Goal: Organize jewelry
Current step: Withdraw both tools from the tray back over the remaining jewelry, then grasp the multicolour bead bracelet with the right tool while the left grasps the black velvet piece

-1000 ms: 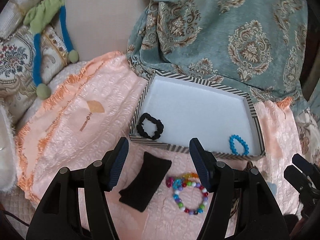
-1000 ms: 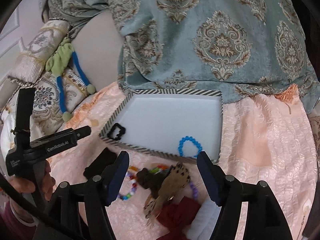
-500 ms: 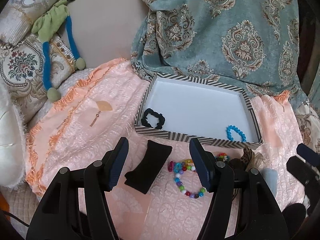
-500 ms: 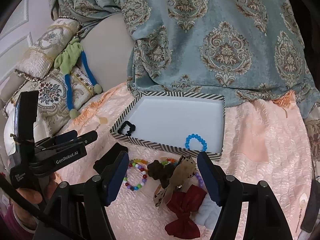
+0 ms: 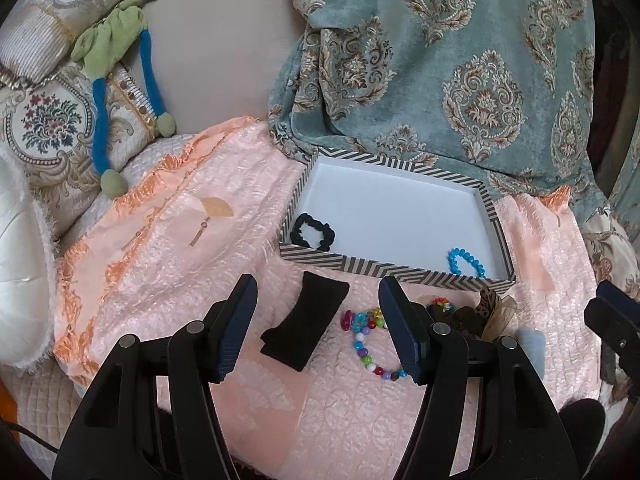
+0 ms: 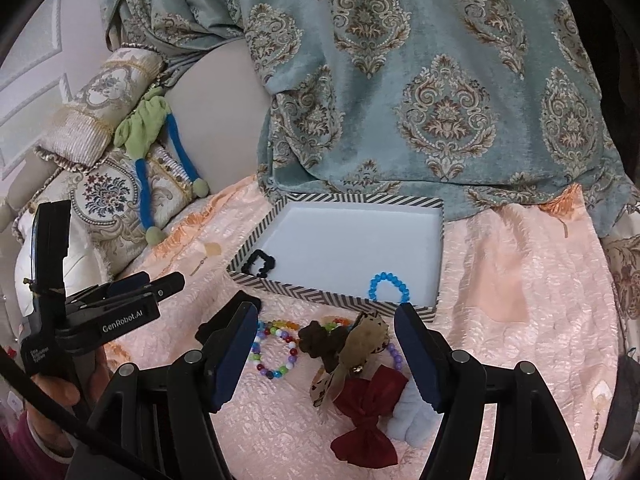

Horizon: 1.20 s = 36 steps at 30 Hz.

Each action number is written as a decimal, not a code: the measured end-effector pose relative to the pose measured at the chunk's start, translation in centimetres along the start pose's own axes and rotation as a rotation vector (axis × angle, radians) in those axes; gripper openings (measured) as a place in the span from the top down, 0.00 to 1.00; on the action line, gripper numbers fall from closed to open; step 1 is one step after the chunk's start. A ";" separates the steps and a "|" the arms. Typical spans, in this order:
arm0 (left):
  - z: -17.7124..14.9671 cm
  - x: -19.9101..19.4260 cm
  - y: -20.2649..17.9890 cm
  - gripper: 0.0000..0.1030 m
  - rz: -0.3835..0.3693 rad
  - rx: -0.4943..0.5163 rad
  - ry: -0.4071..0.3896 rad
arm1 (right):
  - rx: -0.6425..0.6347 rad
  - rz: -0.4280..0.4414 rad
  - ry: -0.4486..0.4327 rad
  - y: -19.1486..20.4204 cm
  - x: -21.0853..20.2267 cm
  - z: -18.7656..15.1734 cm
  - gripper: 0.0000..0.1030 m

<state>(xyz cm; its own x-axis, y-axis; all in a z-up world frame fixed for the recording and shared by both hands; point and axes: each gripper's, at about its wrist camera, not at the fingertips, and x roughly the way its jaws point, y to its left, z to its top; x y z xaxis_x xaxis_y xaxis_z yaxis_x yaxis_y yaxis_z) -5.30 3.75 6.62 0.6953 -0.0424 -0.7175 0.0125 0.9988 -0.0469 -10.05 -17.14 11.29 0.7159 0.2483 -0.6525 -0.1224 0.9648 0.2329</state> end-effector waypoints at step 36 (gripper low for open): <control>-2.6 14.3 2.6 0.33 -0.019 0.027 0.359 | -0.095 0.057 0.347 3.6 17.5 -6.7 0.84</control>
<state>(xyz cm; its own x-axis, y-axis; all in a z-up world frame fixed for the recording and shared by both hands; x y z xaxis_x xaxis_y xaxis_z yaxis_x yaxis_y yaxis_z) 2.81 5.70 -5.61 0.3985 -0.0613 -0.9151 0.0455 0.9979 -0.0471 -2.54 -8.76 -4.09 0.4320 0.3007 -0.8503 -0.2303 0.9483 0.2184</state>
